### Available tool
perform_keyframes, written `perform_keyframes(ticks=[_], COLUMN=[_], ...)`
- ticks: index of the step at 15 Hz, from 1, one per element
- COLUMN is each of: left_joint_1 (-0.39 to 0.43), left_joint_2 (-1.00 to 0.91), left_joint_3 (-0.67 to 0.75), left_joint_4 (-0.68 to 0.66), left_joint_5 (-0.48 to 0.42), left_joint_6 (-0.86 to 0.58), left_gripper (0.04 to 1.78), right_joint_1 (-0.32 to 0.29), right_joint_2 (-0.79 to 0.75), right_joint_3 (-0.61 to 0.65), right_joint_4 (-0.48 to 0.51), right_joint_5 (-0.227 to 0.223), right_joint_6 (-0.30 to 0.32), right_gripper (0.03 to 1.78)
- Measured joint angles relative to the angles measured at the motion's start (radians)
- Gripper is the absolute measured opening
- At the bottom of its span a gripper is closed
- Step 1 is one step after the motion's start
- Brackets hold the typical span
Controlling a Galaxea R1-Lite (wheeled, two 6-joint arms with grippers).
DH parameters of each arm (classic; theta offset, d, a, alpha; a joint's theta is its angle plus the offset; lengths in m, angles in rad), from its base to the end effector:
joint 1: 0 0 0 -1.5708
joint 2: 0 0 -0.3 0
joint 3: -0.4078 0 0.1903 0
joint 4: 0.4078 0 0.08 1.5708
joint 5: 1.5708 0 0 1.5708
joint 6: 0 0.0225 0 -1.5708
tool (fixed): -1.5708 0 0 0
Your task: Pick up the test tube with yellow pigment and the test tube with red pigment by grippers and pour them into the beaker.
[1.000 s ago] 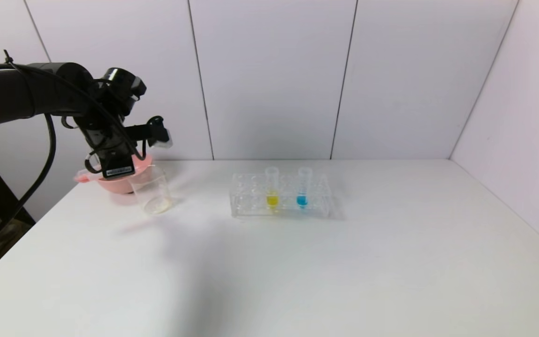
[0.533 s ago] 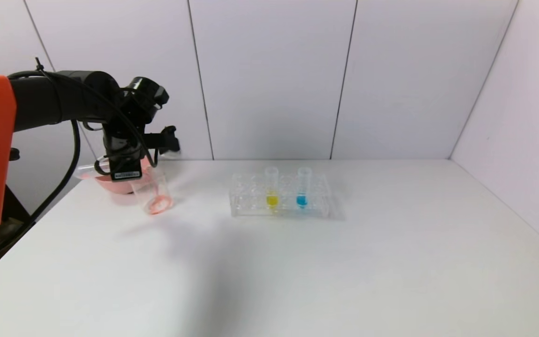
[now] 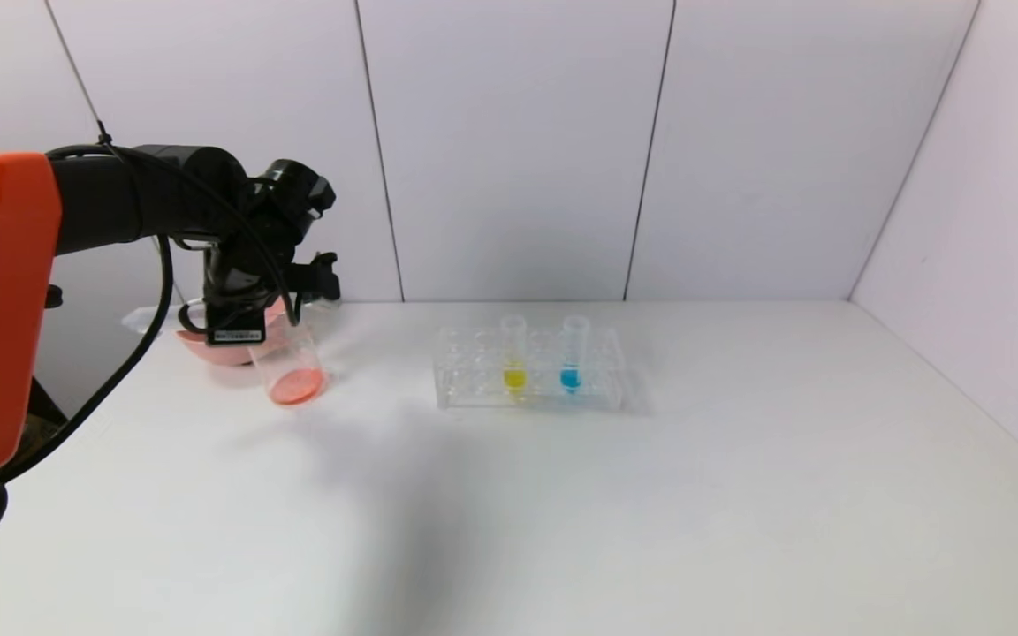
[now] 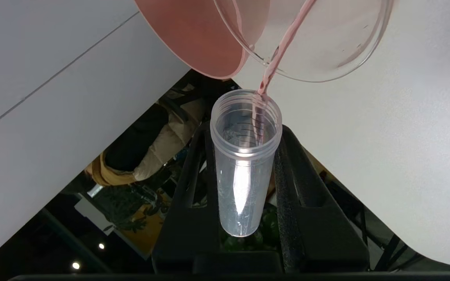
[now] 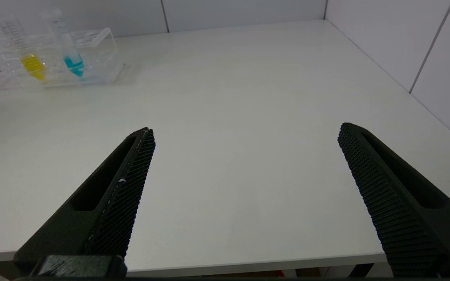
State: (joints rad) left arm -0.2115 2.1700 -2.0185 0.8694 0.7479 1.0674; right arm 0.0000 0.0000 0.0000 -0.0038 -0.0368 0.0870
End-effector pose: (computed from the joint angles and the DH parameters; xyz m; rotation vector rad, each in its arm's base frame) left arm 0.3979 -0.0698 0.2137 1.4366 1.1333 -0.0495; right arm -0.0228 -0.0008 0.0759 0.0871 -0.0054 -0.0366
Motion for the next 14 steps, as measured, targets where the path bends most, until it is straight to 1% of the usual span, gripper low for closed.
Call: perform_keyframes(ticks=[2, 4, 7, 8, 11, 13, 14], left_joint_1=[-0.013, -0.023, -0.028, -0.025, 0.018, 0.061, 0.083], left_joint_2=[0.004, 0.005, -0.002, -0.01, -0.056, -0.098, -0.116], left_joint_3=[0.0, 0.0, 0.008, 0.012, 0.017, 0.021, 0.023], left_joint_4=[0.015, 0.026, 0.015, 0.008, -0.029, -0.053, -0.081], left_joint_5=[0.008, 0.035, 0.02, -0.01, -0.161, -0.292, -0.365], left_joint_6=[0.0, 0.0, -0.01, -0.018, -0.056, -0.132, -0.201], left_gripper=[0.43, 0.43, 0.43, 0.43, 0.43, 0.43, 0.43], right_joint_1=[0.0, 0.0, 0.0, 0.0, 0.0, 0.0, 0.0], right_joint_2=[0.0, 0.0, 0.0, 0.0, 0.0, 0.0, 0.0], right_joint_3=[0.0, 0.0, 0.0, 0.0, 0.0, 0.0, 0.0], right_joint_4=[0.0, 0.0, 0.0, 0.0, 0.0, 0.0, 0.0], right_joint_5=[0.0, 0.0, 0.0, 0.0, 0.0, 0.0, 0.0], right_joint_6=[0.0, 0.0, 0.0, 0.0, 0.0, 0.0, 0.0], right_gripper=[1.71, 1.71, 1.71, 1.71, 1.71, 1.71, 1.71])
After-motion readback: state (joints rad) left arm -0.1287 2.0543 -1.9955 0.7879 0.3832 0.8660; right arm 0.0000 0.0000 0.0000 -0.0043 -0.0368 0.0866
